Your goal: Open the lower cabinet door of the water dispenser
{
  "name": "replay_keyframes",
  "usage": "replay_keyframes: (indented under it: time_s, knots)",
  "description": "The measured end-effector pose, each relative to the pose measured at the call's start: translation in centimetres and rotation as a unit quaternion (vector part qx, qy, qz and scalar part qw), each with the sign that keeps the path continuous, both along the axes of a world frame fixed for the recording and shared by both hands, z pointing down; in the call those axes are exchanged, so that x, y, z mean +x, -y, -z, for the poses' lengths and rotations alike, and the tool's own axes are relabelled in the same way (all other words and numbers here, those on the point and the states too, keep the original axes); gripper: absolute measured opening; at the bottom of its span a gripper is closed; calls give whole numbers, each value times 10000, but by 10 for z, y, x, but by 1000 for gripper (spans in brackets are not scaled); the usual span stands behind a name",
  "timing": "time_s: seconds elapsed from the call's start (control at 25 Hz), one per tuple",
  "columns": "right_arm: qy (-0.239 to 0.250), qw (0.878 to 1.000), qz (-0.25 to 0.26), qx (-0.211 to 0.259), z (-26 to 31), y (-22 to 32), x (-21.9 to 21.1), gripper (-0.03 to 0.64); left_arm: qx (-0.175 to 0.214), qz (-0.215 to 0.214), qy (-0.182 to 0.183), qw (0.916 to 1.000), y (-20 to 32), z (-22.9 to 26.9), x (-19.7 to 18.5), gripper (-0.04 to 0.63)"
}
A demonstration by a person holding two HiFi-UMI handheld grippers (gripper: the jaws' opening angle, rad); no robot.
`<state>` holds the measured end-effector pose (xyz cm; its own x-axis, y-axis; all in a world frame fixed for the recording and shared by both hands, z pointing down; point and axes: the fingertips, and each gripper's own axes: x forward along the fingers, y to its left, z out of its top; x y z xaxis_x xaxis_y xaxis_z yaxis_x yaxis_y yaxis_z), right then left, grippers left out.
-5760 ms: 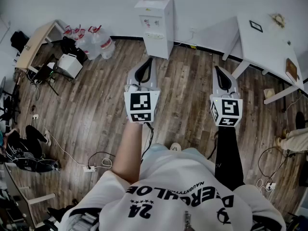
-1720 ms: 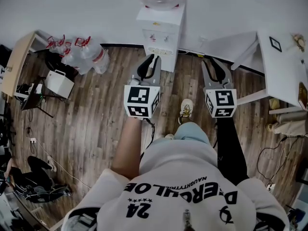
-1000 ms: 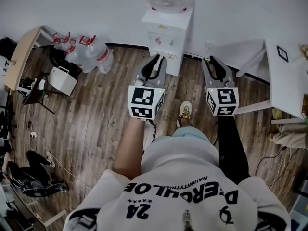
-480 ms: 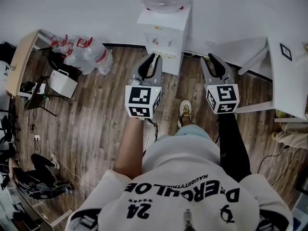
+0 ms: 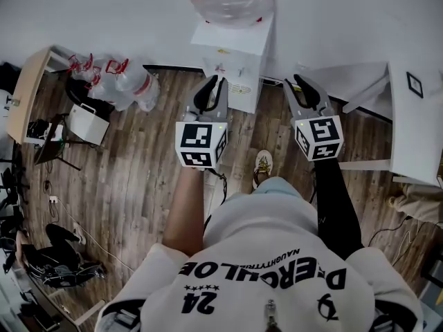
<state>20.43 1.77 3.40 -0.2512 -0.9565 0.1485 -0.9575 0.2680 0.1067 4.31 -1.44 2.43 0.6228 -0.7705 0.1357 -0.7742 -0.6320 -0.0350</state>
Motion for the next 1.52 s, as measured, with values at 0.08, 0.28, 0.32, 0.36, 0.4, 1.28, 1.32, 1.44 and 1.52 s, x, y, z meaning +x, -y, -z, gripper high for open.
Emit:
replay_keyframes:
  time_s: [0.08,0.28,0.32,0.36,0.4,1.28,1.32,1.44,1.52]
  knots:
    - [9,10000,36,-20,0,16,7,86,8,-18,-40,10000,12,2,8,61]
    - [45,9998,178,-78,0,53,19,86,13,-175,-39,9998,39,3,30,61]
    - [32,9997,220,-100,-2,61,20,86,16,-237,-10,9997,43,2,36,61]
    - [15,9996,264,-127,-4,68,21,86,22,-299,43,9995,48,1,41,61]
    - [-4,9994,307,-158,-6,75,23,86,33,-353,117,9993,52,-1,46,61]
    - [-104,9937,925,-625,-54,167,49,86,-242,-235,380,9987,132,-32,96,61]
    - [-92,9936,925,-639,-55,167,51,86,-282,-250,384,9986,132,-35,99,61]
    - [-61,9935,919,-662,-60,170,56,86,-333,-269,431,9982,136,-41,105,61]
    - [-30,9933,886,-739,-67,172,58,86,-336,-270,451,9981,140,-45,107,61]
